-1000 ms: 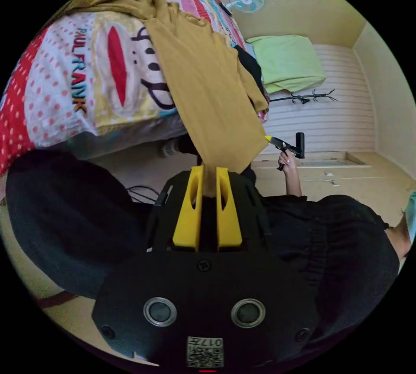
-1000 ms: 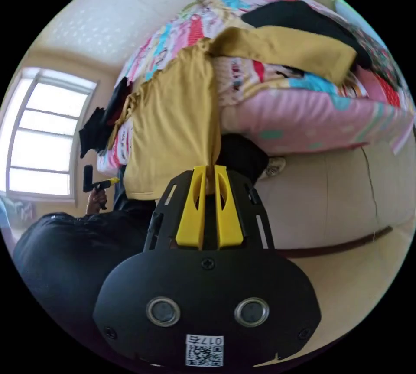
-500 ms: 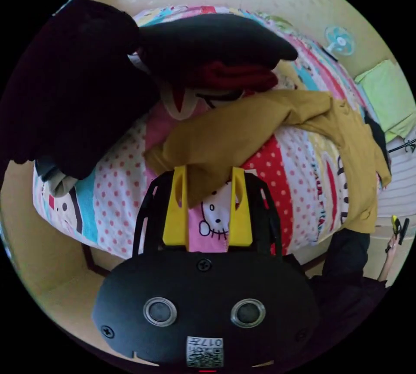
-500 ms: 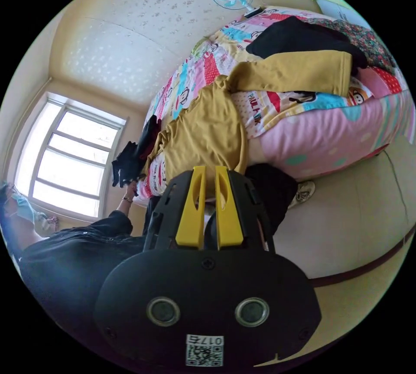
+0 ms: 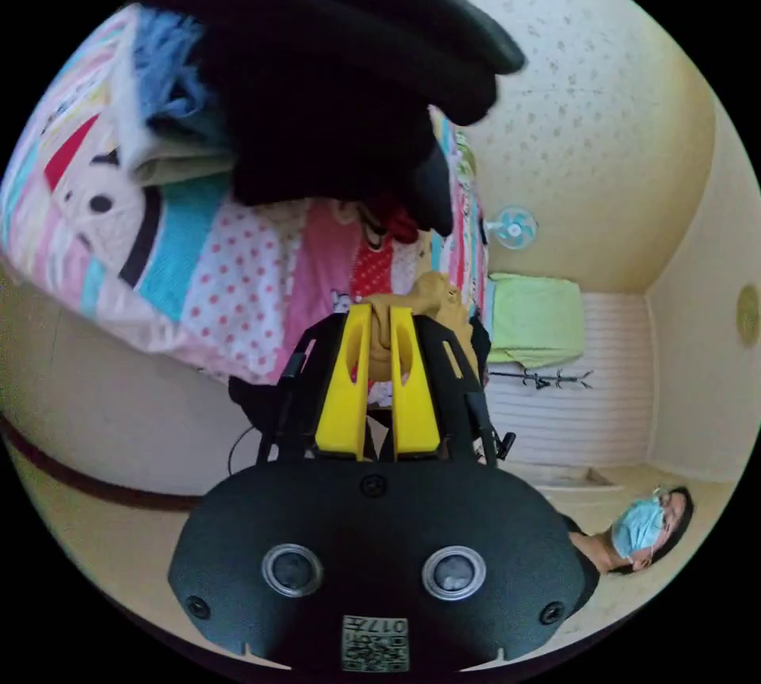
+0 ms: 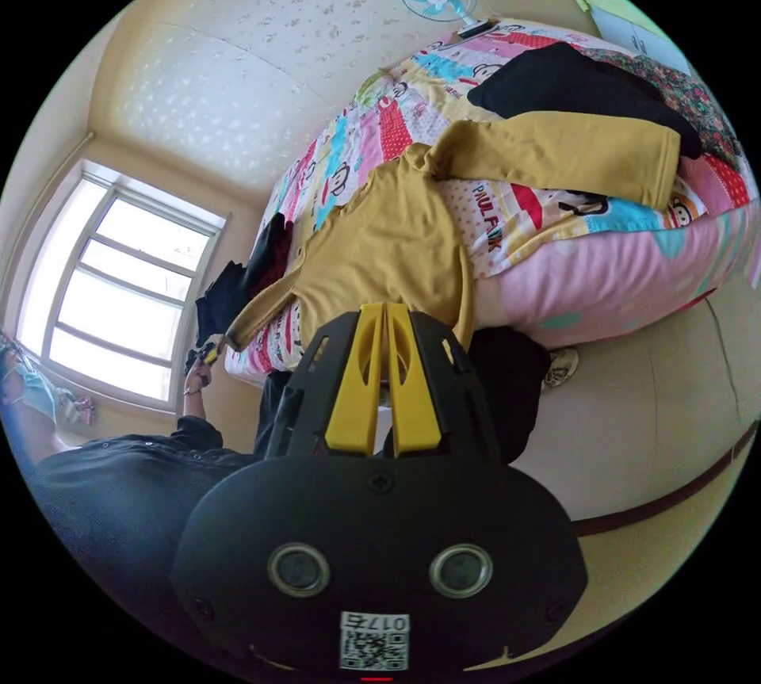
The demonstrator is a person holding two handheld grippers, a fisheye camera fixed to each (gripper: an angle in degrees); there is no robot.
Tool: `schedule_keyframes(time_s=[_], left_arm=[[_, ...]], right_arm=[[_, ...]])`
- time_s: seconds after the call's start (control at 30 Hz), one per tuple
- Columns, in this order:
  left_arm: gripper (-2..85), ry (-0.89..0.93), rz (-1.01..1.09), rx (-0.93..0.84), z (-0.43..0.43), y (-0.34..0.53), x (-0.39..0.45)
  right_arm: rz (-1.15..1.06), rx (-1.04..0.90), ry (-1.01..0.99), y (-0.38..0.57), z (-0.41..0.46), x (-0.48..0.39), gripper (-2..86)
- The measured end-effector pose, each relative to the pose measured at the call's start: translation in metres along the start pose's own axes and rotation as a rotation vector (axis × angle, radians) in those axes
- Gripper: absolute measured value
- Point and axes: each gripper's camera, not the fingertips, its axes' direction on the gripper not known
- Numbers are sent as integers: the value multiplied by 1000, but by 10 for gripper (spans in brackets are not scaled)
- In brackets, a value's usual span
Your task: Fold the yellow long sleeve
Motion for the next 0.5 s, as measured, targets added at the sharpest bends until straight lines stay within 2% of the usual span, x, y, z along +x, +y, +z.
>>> schedule_keyframes(time_s=[0.1,0.2,0.27,0.37,0.4,0.47,0.5], left_arm=[[78,48,-195,151,-22,39,-81],[123,117,-190,333,-31,87,-116],[144,143,-138,341,-22,104,-119],[173,0,-147,313,2,121,-120],[163,-34,-185,307,13,125,-125],[101,63,-203,337,25,128,-135],[58,185,-189,369,28,126,-140]], right_arm=[[8,-21,-46,-4,12,4,7],[-7,-38,-51,-6,22,1,6],[-14,-65,-44,-10,32,-1,6],[-31,-81,-88,-17,44,-6,7],[-36,-84,-97,-18,47,-8,8],[-58,-105,-123,-23,60,-15,8],[-63,-112,-125,-24,63,-18,8]])
